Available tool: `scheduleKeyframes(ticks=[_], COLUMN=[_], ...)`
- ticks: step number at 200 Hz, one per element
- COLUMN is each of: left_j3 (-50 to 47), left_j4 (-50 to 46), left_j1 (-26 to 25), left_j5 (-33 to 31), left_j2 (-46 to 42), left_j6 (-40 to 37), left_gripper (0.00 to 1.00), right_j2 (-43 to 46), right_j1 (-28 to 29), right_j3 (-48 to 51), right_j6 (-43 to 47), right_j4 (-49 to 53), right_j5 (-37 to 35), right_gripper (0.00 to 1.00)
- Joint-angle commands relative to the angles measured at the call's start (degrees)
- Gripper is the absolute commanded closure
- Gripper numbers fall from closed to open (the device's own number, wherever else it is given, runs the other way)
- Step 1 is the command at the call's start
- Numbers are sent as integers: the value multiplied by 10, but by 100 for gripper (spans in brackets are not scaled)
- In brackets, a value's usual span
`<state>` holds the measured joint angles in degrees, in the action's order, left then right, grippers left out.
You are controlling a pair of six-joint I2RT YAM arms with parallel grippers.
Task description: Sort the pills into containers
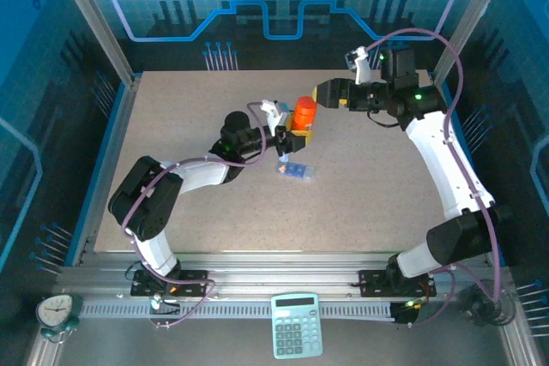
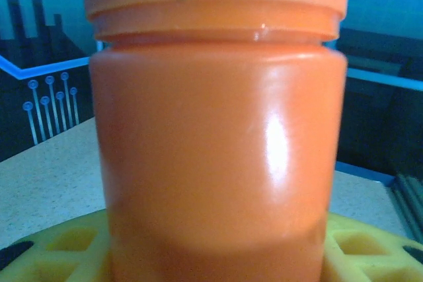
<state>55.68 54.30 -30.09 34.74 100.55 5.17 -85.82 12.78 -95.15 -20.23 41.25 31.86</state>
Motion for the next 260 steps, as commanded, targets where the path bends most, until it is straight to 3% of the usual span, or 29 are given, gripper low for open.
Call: scheduleKeyframes(ticks=[1, 39, 119, 151, 183, 221, 260], left_j3=[29, 45, 62, 62, 62, 61, 36], left_j4=[6, -36, -57, -58, -57, -46, -39], left_j1=[6, 7, 8, 8, 8, 7, -13], left_j5=[88, 129, 153, 154, 154, 122, 17], left_j2=[-12, -14, -8, -7, -6, -10, -36], left_j6=[38, 48, 56, 56, 56, 52, -9], left_gripper=[100, 100, 100, 100, 100, 100, 100], right_j2=[-29, -64, -96, -103, -103, -74, -4], right_j1=[-5, 10, 47, 50, 57, 71, 100], right_j3=[-55, -115, -151, -154, -144, -69, 80], right_j6=[120, 201, 229, 224, 220, 148, -11], right_j4=[87, 160, 205, 206, 208, 147, 4], right_j5=[48, 36, 17, 18, 18, -30, -146], right_gripper=[15, 15, 17, 31, 56, 62, 64])
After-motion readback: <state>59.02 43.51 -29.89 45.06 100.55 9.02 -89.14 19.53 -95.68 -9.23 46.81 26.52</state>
